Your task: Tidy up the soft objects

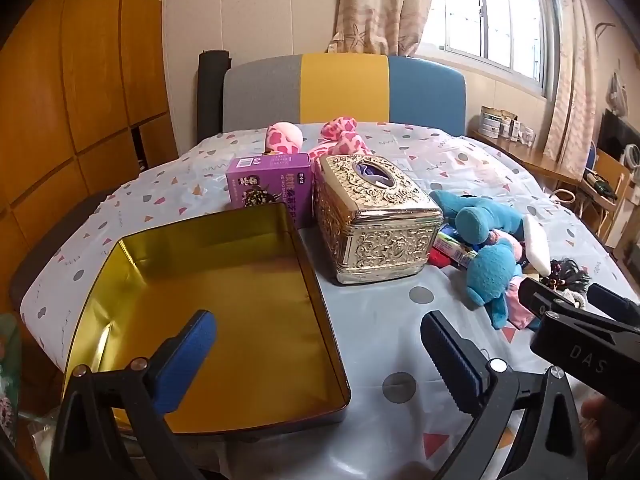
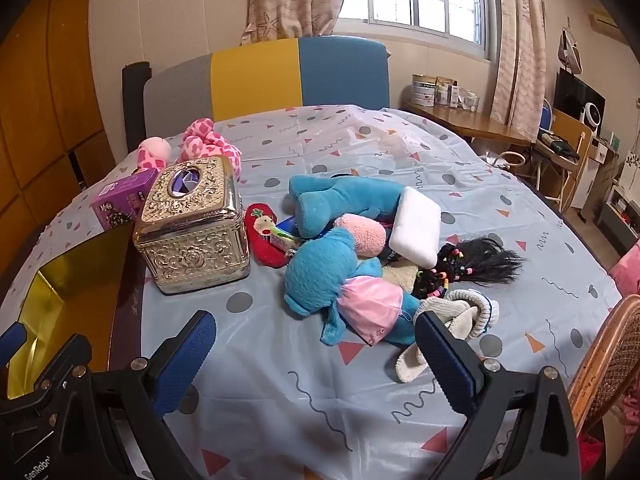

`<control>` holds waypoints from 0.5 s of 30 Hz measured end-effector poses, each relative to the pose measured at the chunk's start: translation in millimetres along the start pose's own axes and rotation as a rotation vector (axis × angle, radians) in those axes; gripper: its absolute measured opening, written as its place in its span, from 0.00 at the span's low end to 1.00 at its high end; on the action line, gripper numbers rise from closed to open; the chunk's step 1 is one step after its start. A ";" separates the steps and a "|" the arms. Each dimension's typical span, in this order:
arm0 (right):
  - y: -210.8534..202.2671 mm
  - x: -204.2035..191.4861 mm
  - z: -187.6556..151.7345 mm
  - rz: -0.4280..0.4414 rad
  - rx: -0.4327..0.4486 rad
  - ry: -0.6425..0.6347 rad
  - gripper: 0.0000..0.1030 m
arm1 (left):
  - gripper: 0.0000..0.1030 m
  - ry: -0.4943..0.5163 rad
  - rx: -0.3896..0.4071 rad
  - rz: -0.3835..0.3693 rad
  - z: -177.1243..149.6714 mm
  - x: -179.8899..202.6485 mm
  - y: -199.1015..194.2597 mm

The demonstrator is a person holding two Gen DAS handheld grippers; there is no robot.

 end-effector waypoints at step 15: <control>11.1 3.7 -3.0 0.005 -0.026 0.010 0.99 | 1.00 0.024 -0.030 0.006 -3.1 5.6 7.6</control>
Point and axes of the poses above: each gripper's, at about its wrist camera, not at the fingertips, and y roughly the way its jaws point, x to its right, z to its top, the point moved 2 cm from there along y, roughly the way its jaws point, and after that the axes turned 3 degrees about x, right-handed, at the moved point
